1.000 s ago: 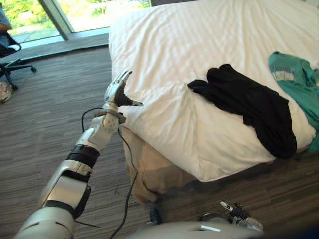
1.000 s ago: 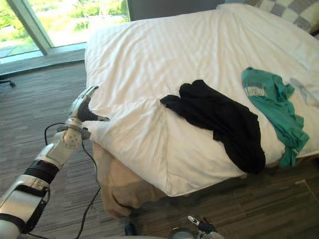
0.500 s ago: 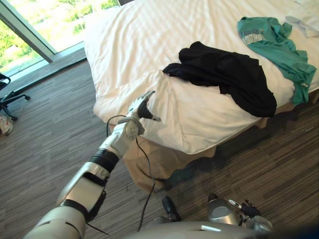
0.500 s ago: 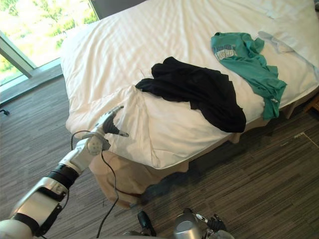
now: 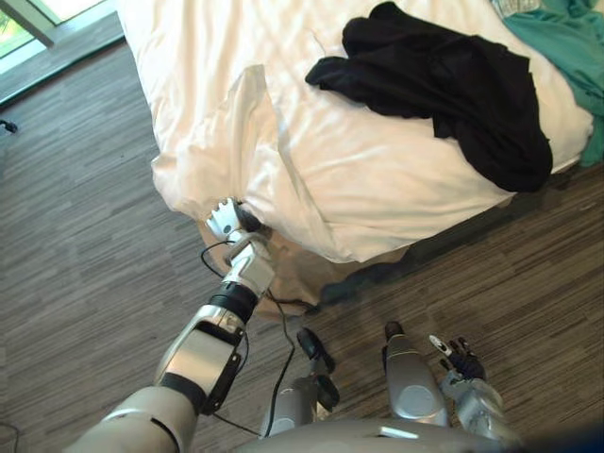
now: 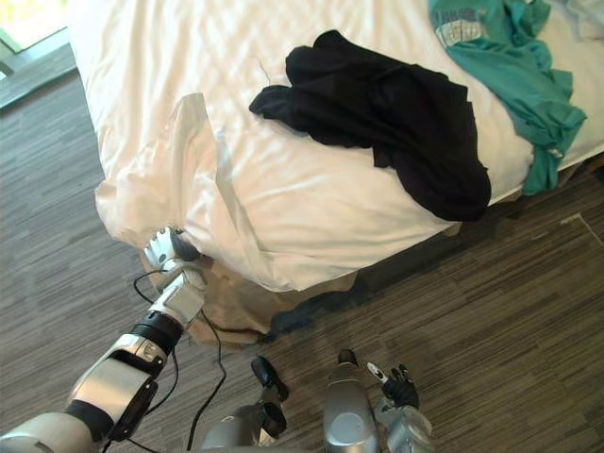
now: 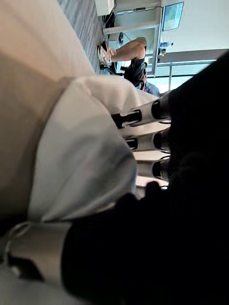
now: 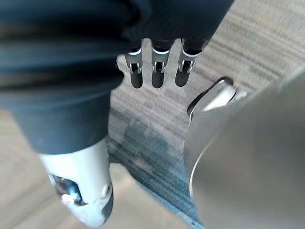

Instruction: Tidy the bed and pick cloth on bed and put in laundry

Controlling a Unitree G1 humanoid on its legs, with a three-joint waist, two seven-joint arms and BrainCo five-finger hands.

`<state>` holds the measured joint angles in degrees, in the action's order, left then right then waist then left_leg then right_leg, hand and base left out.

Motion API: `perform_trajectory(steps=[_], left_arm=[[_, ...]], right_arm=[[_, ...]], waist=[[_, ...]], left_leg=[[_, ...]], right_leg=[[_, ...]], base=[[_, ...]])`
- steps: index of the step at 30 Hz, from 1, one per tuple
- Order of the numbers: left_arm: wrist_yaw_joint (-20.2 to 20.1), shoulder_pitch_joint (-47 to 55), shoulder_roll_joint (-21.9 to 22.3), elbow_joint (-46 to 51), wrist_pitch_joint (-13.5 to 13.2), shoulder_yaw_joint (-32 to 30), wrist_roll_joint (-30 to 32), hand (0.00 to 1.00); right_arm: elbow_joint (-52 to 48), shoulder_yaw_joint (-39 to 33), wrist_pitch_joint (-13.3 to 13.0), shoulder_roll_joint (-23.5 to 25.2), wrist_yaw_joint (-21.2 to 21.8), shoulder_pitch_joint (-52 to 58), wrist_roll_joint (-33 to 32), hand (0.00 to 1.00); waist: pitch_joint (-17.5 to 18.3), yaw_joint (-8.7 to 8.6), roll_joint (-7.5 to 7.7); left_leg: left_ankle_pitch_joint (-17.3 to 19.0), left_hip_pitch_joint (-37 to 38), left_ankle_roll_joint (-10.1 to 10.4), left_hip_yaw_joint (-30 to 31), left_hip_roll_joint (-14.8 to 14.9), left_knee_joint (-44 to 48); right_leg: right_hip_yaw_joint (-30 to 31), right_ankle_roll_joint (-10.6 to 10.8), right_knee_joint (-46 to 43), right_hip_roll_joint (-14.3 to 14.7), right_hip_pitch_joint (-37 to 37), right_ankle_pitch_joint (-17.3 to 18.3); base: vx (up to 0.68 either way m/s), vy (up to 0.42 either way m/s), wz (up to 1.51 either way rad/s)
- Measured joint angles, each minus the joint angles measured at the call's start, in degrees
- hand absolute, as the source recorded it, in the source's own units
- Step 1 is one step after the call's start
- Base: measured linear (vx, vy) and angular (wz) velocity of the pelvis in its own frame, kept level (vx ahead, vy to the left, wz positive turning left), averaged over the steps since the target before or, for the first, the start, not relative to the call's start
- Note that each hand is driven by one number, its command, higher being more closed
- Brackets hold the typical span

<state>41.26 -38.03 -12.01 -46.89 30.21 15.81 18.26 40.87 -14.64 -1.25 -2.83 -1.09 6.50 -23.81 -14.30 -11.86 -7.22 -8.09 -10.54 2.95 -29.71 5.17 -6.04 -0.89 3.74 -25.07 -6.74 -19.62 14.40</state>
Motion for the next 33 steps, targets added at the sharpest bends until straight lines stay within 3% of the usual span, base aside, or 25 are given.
perform_trajectory(steps=[1,4,8,11,15,21,22,24,30,33], left_arm=[[-0.07,-0.88,0.08,-1.69,-2.75,-0.29,-1.32,1.0],[-1.43,-0.97,0.08,-1.86,-7.4,-0.56,-1.41,1.0],[-4.84,-0.96,-0.22,-1.87,-11.72,-0.55,-1.22,1.0],[-9.62,-0.1,-0.71,-1.37,-14.87,-0.41,-1.28,1.0],[-17.27,5.84,-4.55,4.25,-20.15,0.64,-0.59,1.0],[-22.26,15.44,-7.47,12.64,-24.37,2.54,1.55,1.0],[-22.62,17.45,-7.88,13.99,-24.81,2.46,1.54,0.0],[-22.65,20.37,-8.55,16.15,-25.15,2.01,1.54,0.0],[-21.87,31.42,-8.61,15.69,-25.87,-3.92,0.91,0.0],[-19.41,36.46,-8.18,11.44,-25.62,-6.02,-1.25,0.0]], right_arm=[[-0.07,-0.24,-0.31,-0.09,0.24,0.01,0.2,0.0],[-0.06,-0.7,-0.39,-0.05,0.68,0.1,0.51,0.0],[0.18,-0.68,-0.5,0.44,0.95,0.14,1.21,0.0],[2.42,-0.65,-0.57,0.5,0.93,0.17,2.67,0.0],[7.67,1.39,-0.36,-0.15,0.8,-0.04,2.56,0.0],[11.32,7.19,0.96,-2.49,0.34,-0.52,1.97,0.0],[11.84,8.03,1.38,-2.86,0.35,-0.7,1.87,0.0],[12.93,8.68,2.37,-2.98,0.46,-1.67,1.07,0.0],[15.37,10.62,4.81,-4.14,2.0,-2.63,0.36,0.0],[17.44,10.59,5.44,-4.15,3.29,-2.89,0.41,0.0]], waist=[[-0.05,0.28,0.14],[0.0,0.49,0.64],[0.02,1.7,1.92],[0.32,1.08,2.45],[1.41,-0.25,3.44],[3.52,0.47,4.09],[4.27,0.48,4.22],[4.67,0.98,4.43],[6.44,4.92,4.58],[7.15,6.6,5.77]], left_leg=[[-0.19,0.35,-0.29,-0.57,-0.05,0.04],[-0.21,0.63,-0.33,-0.6,-0.41,0.07],[0.43,1.47,-0.44,-0.1,-0.8,-0.02],[0.12,2.83,-0.86,2.24,-1.22,-0.03],[-0.2,3.67,-1.06,6.37,-1.18,-0.02],[-0.19,5.74,-1.05,11.61,-1.42,-0.01],[-0.19,5.89,-1.04,12.57,-1.42,-0.02],[-0.17,6.41,-1.0,13.63,-1.26,-0.04],[0.32,7.74,-0.13,16.21,-0.98,-0.07],[0.62,7.79,0.21,17.81,-1.22,-0.07]], right_leg=[[0.13,0.0,-0.05,-0.06,0.19,0.0],[0.14,-0.01,-0.4,-0.41,0.25,0.01],[-0.38,0.17,-0.03,-0.98,1.6,0.16],[-2.71,0.29,2.02,-1.66,5.23,0.09],[-6.05,1.02,6.81,-1.46,10.02,-1.05],[-10.12,0.95,13.8,-0.31,17.38,-2.82],[-11.14,0.83,14.75,-0.15,18.52,-2.91],[-11.98,0.8,15.57,0.18,19.88,-2.93],[-13.77,0.51,18.41,0.78,22.96,-3.07],[-15.24,0.51,19.47,0.76,24.32,-3.07]], base=[[0.11,-0.049,-0.05],[0.06,-0.015,0.04],[0.0,-0.008,0.1],[0.01,0.008,0.33],[0.05,-0.014,0.34],[0.08,-0.025,0.32],[0.07,-0.039,0.3],[0.06,-0.043,0.24],[0.02,-0.029,0.14],[0.03,-0.01,0.24]])
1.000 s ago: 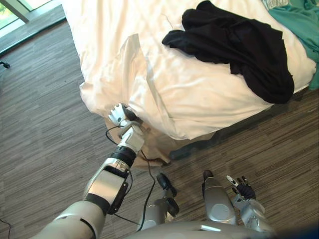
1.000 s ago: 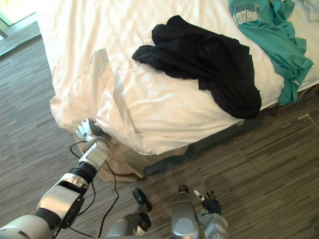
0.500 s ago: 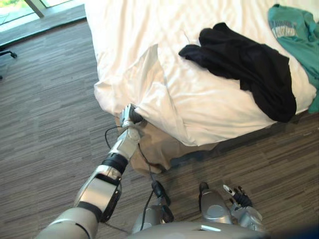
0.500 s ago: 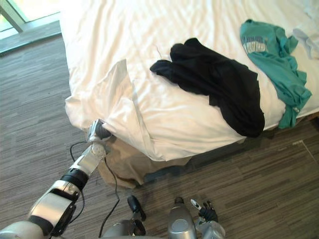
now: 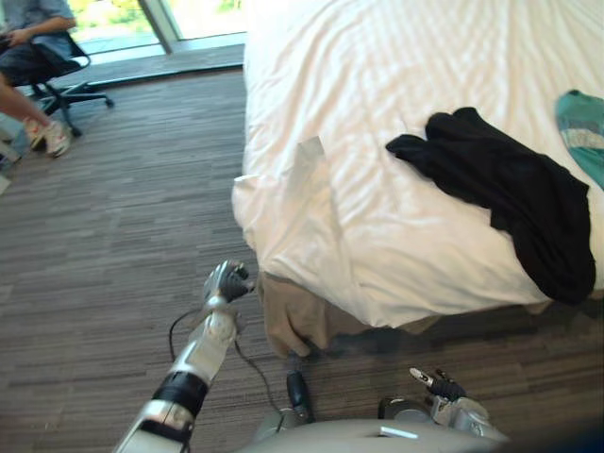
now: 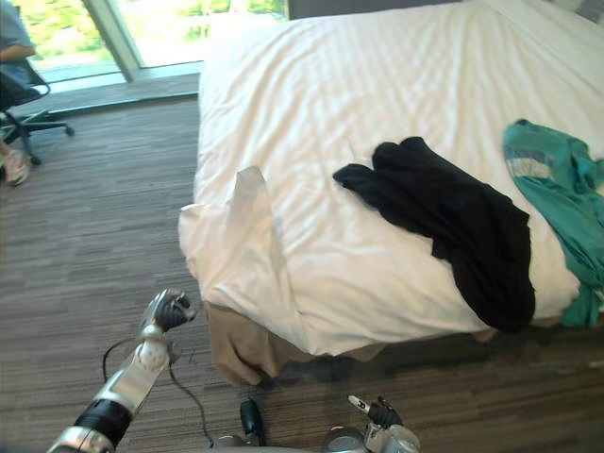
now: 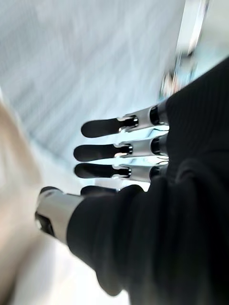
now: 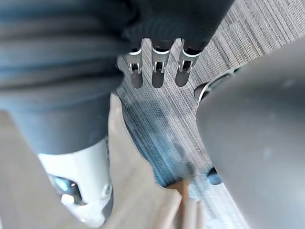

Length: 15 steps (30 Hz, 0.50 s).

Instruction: Tidy the bed and pick cloth on bed and put in laundry

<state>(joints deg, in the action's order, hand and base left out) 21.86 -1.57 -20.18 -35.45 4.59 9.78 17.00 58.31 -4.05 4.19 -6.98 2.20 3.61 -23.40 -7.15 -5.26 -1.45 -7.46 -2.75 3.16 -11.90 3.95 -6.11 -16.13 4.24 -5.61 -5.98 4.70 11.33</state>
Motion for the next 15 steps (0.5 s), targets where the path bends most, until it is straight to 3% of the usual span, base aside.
perform_trajectory(steps=[5,10,12,15], left_arm=[[5.16,7.75,5.64,-12.42,0.07,-6.43,-7.19,0.0],[5.91,10.71,9.31,-21.12,0.08,-11.87,-16.95,0.0],[4.6,11.53,10.23,-22.18,-0.63,-15.17,-22.98,0.0],[3.48,12.61,10.77,-22.04,-4.63,-18.17,-25.95,0.0]], right_arm=[[2.59,-1.26,0.35,0.24,2.4,-1.13,0.05,0.0],[4.29,-2.54,0.08,0.41,4.03,-1.31,0.13,0.0],[5.22,-3.38,-0.25,0.5,4.63,-1.39,1.27,0.0],[5.32,-4.2,-0.27,0.54,5.41,-1.43,2.3,0.0]], waist=[[1.12,2.56,2.46],[1.44,3.12,3.04],[1.42,3.25,3.0],[1.26,3.43,2.87]], left_leg=[[0.76,1.31,-0.22,0.5,-1.03,-0.01],[1.0,2.07,-0.21,1.79,-1.74,-0.01],[1.06,2.59,-0.26,1.83,-1.88,-0.02],[1.35,3.78,-0.44,1.87,-2.07,-0.02]], right_leg=[[-0.64,0.01,1.1,-0.39,2.14,0.0],[-2.03,0.05,1.59,-0.85,3.85,0.01],[-2.04,0.1,1.61,-1.02,4.36,0.0],[-2.1,0.32,1.78,-1.3,5.6,0.09]], base=[[0.03,0.0,0.08],[0.0,0.007,0.13],[0.0,0.0,0.0],[0.0,0.0,0.0]])
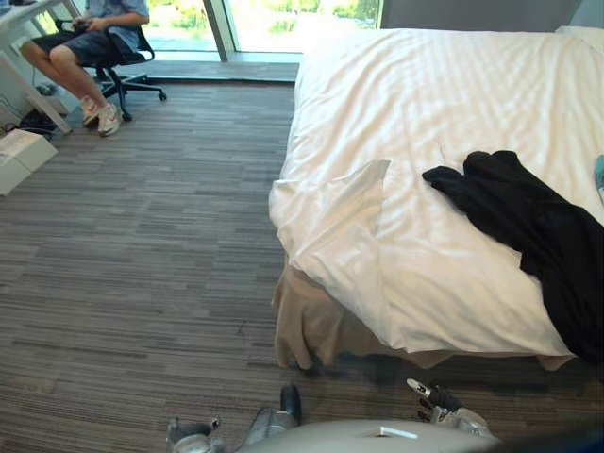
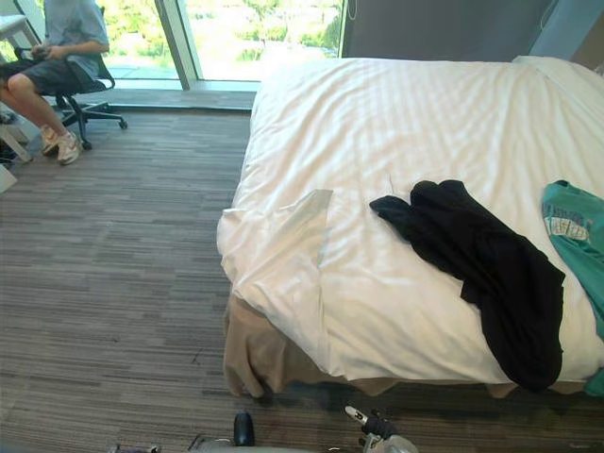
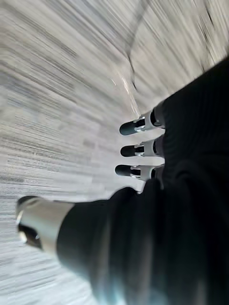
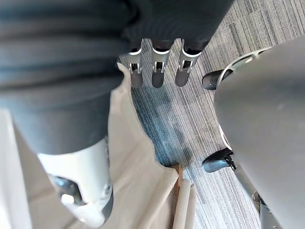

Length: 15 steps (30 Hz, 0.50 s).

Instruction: Tidy the bed and pick cloth on bed and put in laundry

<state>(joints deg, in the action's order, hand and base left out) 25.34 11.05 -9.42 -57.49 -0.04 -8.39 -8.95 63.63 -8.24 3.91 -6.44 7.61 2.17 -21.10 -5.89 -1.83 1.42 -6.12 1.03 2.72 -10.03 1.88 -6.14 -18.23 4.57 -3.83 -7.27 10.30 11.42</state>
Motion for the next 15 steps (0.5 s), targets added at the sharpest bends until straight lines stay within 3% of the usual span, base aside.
perform_trajectory(steps=[3,4,6,7,12,15], left_arm=[[1.1,-0.78,-0.56,6.96,-4.84,-4.03,-1.57,0.0],[2.65,-1.87,-1.85,12.6,-7.08,-4.93,-1.02,0.0],[4.15,-2.87,-3.91,16.87,-8.83,-5.19,0.55,0.0],[6.28,-3.87,-6.86,22.46,-10.66,-5.14,3.39,0.0],[10.89,-7.4,-10.07,39.79,-13.72,-4.27,14.12,0.0],[10.2,-8.26,-10.56,45.83,-14.41,0.0,20.75,0.0]], right_arm=[[-0.3,-0.31,0.26,-0.62,1.16,-0.15,-0.01,0.0],[-0.73,-0.38,1.14,-1.32,1.32,-0.18,-0.04,0.0],[-1.01,-0.65,1.89,-1.76,1.4,-0.4,-0.1,0.0],[-1.43,-0.92,2.75,-2.23,1.8,-0.65,-0.23,0.0],[-2.6,-2.43,4.77,-3.43,2.94,-0.16,-1.08,0.0],[-2.64,-2.42,5.77,-2.67,2.67,0.1,-2.11,0.0]], waist=[[0.02,0.69,-0.08],[0.02,1.27,-0.12],[0.02,1.34,-0.1],[0.02,1.3,-0.08],[-0.04,1.33,-0.26],[-0.09,1.28,-0.13]], left_leg=[[0.22,0.06,-0.05,0.35,-0.02,0.0],[0.24,0.06,-0.08,0.44,-0.1,0.01],[0.28,0.01,-0.1,0.61,-0.2,0.01],[0.4,-0.06,-0.16,0.88,-0.42,0.01],[1.19,0.3,-0.59,0.82,-1.62,0.03],[1.52,1.36,-0.53,-0.6,-1.4,0.06]], right_leg=[[-0.14,0.33,0.33,-0.18,0.18,0.19],[-0.18,0.44,0.42,-0.23,0.29,0.25],[-0.39,0.51,0.56,-0.29,0.37,0.3],[-0.7,0.57,0.74,-0.43,0.53,0.33],[-0.71,0.83,0.95,-1.12,1.31,0.14],[0.6,0.4,0.09,-1.14,1.56,-0.15]], base=[[-0.02,-0.003,0.02],[-0.01,-0.01,0.04],[0.01,-0.011,0.06],[0.03,-0.015,0.07],[0.08,-0.012,0.04],[0.1,-0.013,-0.08]])
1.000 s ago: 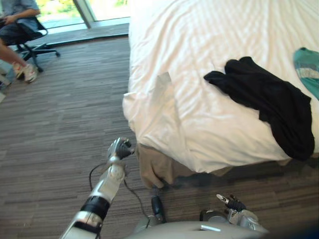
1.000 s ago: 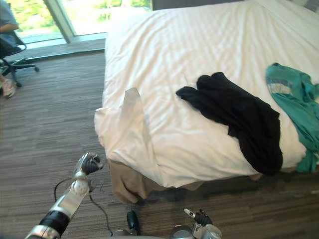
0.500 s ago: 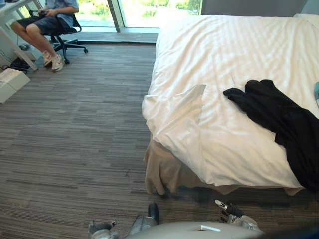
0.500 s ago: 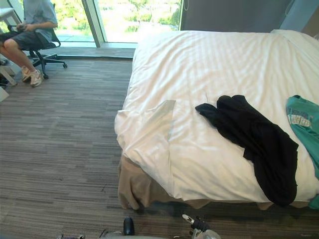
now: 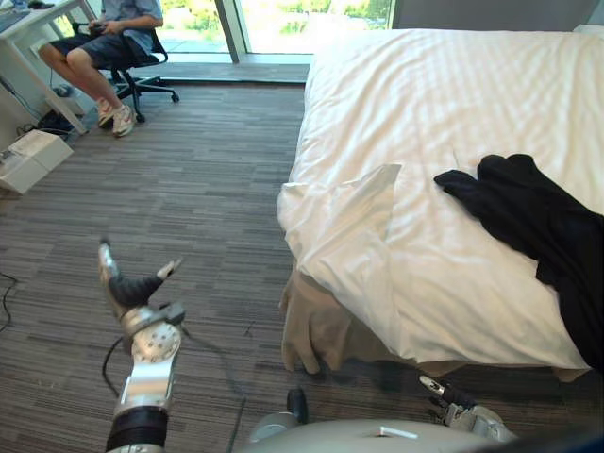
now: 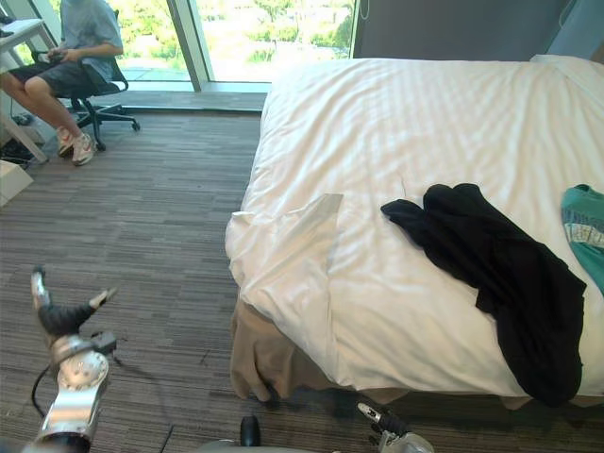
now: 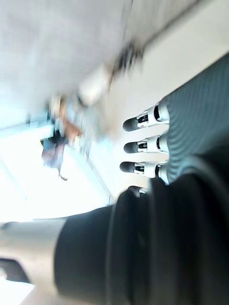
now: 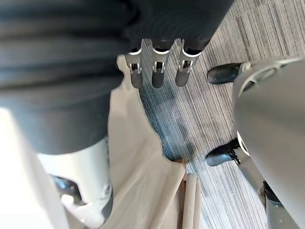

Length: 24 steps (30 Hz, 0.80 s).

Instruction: Tidy the bed and pick cloth on bed and put in laundry

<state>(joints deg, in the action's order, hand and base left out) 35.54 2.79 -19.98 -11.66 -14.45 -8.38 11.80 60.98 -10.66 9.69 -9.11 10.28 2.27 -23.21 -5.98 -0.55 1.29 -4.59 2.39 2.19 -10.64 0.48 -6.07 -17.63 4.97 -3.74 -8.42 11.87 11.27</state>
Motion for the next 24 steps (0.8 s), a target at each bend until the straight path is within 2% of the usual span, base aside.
perform_trajectory(steps=[2,5,7,10,11,14,16,19,22,24], left_arm=[[-1.99,-0.69,-0.49,1.32,-0.04,2.36,3.4,0.0],[-5.96,-3.8,-3.86,1.52,-1.45,5.58,6.04,0.0],[-8.42,-6.77,-5.52,1.24,-2.58,7.89,7.59,0.0],[-10.25,-17.28,-6.76,-3.92,-3.13,13.6,10.33,0.0],[-10.21,-19.5,-7.16,-5.69,-2.94,14.83,10.36,0.0],[-9.65,-29.24,-8.31,-14.29,0.5,19.62,11.95,0.0],[-7.84,-33.86,-8.35,-18.27,3.74,22.43,11.94,0.0],[-7.56,-37.12,-8.33,-19.16,6.84,24.4,11.82,0.0],[-6.11,-39.5,-8.35,-19.07,9.08,24.74,11.78,0.0],[-5.35,-42.39,-8.34,-19.12,11.87,26.96,11.78,0.0]], right_arm=[[-0.42,0.0,0.06,0.68,-0.73,0.3,-0.34,0.0],[-0.52,0.04,0.08,1.83,-1.98,0.44,-0.32,0.0],[-0.59,0.05,0.25,1.68,-2.54,0.67,-0.31,0.0],[-2.66,0.06,0.12,0.64,-4.04,0.33,-0.27,0.0],[-2.9,0.07,-0.05,0.58,-4.22,0.0,-0.27,0.0],[-4.06,0.4,-0.56,0.57,-4.97,-0.94,-0.26,0.0],[-4.38,0.54,-1.51,0.3,-6.01,-0.91,-0.17,0.0],[-4.84,0.53,-2.54,-0.69,-6.76,-0.51,0.51,0.0],[-5.69,-0.1,-3.98,-0.6,-7.06,-0.31,1.64,0.0],[-7.51,-0.81,-5.22,0.01,-7.17,-0.37,2.08,0.0]], waist=[[-0.03,-0.23,-0.03],[-0.14,-0.7,-0.2],[-0.79,-1.71,-1.24],[-2.41,-2.61,-4.5],[-2.73,-3.29,-4.97],[-5.48,-5.65,-6.24],[-7.29,-8.38,-6.75],[-9.32,-10.19,-8.6],[-9.7,-11.28,-9.15],[-10.43,-11.49,-8.98]], left_leg=[[0.16,1.48,0.23,-0.96,0.53,0.0],[0.16,2.44,0.24,-3.0,1.51,0.02],[0.15,2.47,0.24,-3.33,2.22,0.02],[0.14,-0.82,0.24,-4.72,3.09,0.03],[-0.03,-1.84,0.19,-4.88,3.08,0.06],[-0.92,-4.48,-0.22,-7.47,3.0,0.33],[-1.2,-5.63,-0.54,-8.87,2.35,0.34],[-1.26,-5.88,-0.6,-10.72,2.18,0.33],[-1.74,-7.88,-0.37,-11.21,2.16,0.29],[-2.94,-10.51,-0.09,-11.73,2.62,0.33]], right_leg=[[1.71,-0.86,-0.39,0.36,0.79,-0.56],[2.94,-1.34,-1.17,1.04,0.52,-0.86],[3.91,-2.25,-1.27,1.66,0.19,-1.46],[6.16,-2.4,-2.79,2.19,-5.02,-1.86],[6.44,-2.38,-2.96,2.14,-6.24,-1.85],[9.15,-1.97,-4.43,1.8,-10.65,-1.58],[10.79,-0.84,-5.62,1.07,-13.15,-0.39],[12.64,-0.33,-8.39,0.58,-16.04,0.9],[13.88,-0.42,-12.47,0.42,-20.09,2.64],[14.72,-0.83,-15.04,0.8,-24.05,2.94]], base=[[0.09,-0.025,-0.25],[0.04,-0.059,-0.25],[-0.03,-0.047,-0.17],[-0.08,0.01,-0.31],[-0.12,0.036,-0.33],[-0.12,0.056,-0.44],[-0.1,0.051,-0.34],[-0.05,0.032,-0.33],[-0.01,-0.035,-0.09],[0.01,-0.087,-0.07]])
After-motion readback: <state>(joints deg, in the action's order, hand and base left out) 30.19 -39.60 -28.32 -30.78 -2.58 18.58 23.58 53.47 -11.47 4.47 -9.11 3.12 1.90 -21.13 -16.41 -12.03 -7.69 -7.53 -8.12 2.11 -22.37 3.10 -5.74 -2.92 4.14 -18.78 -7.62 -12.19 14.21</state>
